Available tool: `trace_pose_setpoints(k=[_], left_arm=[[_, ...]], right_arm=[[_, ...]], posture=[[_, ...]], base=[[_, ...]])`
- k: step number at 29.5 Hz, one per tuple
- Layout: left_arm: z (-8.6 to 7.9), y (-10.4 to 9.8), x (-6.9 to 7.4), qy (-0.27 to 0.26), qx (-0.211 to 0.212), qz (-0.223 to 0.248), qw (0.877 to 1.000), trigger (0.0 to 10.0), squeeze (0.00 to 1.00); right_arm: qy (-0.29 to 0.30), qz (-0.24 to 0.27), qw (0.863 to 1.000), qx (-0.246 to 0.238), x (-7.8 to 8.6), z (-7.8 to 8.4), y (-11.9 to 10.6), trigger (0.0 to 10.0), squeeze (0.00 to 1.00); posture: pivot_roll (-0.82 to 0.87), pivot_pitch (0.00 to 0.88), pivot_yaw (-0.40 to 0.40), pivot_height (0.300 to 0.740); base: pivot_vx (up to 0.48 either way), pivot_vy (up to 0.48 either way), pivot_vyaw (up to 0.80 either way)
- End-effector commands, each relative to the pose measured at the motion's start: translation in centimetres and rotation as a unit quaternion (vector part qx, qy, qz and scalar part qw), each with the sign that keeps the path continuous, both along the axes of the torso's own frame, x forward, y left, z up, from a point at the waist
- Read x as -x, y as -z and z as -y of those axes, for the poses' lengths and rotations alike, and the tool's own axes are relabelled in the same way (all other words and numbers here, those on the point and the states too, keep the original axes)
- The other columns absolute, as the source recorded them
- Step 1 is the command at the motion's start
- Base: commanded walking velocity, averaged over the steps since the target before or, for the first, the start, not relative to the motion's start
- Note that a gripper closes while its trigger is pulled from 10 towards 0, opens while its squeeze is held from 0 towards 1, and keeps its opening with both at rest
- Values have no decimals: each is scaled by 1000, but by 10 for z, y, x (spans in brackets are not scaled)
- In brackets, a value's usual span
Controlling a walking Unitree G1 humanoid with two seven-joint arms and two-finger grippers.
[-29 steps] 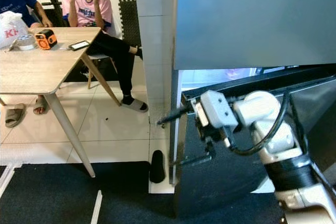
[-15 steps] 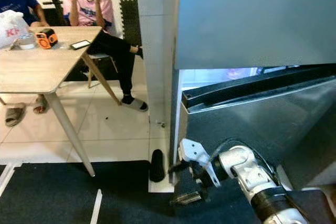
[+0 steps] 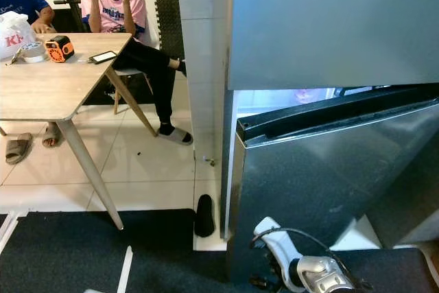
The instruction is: Restocking fridge
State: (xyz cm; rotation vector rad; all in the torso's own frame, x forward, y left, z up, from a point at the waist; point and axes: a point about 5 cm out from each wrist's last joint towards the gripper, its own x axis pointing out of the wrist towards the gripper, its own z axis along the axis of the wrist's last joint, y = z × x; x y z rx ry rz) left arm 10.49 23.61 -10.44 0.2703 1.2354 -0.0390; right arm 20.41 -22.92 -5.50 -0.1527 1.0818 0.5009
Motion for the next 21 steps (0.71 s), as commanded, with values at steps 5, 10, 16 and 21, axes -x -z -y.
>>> trace_pose_setpoints(k=[5,10,16,21], left_arm=[[-30,-8,0,35,-100,-5,994,10000,0],[-40,-16,-13,34,-135,27,990,10000,0],[-32,-21,-34,13,-98,80,992,10000,0],[-18,-14,-30,23,-69,62,995,10000,0]], right_arm=[[123,-18,992,36,34,10,21,0,0],[136,-34,988,58,49,8,30,0,0],[147,-37,982,113,62,11,36,0,0],[168,-38,973,152,71,18,38,0,0]], posture=[[-26,0,20,740],[-25,0,21,740],[-20,0,22,740],[-25,0,22,740]], base=[[0,0,0],[0,0,0],[0,0,0],[0,0,0]])
